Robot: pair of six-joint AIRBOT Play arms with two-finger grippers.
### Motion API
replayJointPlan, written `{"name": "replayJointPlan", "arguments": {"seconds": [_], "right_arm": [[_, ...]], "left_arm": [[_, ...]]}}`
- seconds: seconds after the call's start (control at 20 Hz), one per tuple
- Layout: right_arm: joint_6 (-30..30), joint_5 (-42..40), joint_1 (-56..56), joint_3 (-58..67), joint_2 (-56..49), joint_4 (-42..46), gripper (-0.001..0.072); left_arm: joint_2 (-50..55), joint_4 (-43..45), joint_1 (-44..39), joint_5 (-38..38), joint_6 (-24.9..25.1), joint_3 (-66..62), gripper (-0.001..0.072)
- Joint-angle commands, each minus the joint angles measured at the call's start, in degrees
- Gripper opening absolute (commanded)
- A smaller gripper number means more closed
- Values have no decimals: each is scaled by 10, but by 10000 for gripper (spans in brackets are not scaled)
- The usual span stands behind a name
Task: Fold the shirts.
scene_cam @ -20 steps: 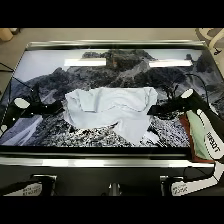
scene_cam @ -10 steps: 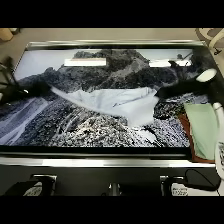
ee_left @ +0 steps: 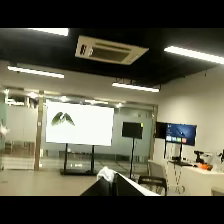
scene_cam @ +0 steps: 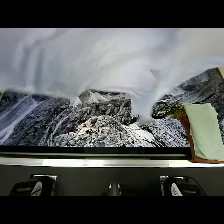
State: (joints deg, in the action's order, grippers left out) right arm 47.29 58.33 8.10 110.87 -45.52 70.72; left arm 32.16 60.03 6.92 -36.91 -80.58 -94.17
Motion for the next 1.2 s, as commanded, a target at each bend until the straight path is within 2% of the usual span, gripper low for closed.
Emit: {"name": "replayJointPlan", "arguments": {"seconds": [0.0,0.1,0.2,0.4,0.5,0.6,0.7,0.8,0.9,1.15], "right_arm": [[26,43,0,13,39,54,16],[29,68,0,13,29,54,17],[35,120,0,13,8,55,17],[47,316,-1,9,-104,55,17],[67,336,-1,-25,-172,46,16],[71,348,-2,-87,-244,37,16],[74,306,-2,-155,-311,21,16],[76,220,-4,-183,-385,-9,16],[86,165,-12,-183,-453,-17,16],[86,8,-37,-183,-539,-27,17]], "left_arm": [[-24,27,3,-2,-15,-19,19],[-14,48,3,-10,-15,-19,19],[7,59,3,-50,-15,-18,19],[74,101,3,-188,-15,29,19],[114,112,2,-216,-15,93,20],[159,111,2,-206,-14,177,20],[211,110,1,-167,-15,259,20],[272,110,1,-120,-5,307,21],[343,109,-3,-103,19,306,21],[478,49,-7,-32,20,259,21]]}}
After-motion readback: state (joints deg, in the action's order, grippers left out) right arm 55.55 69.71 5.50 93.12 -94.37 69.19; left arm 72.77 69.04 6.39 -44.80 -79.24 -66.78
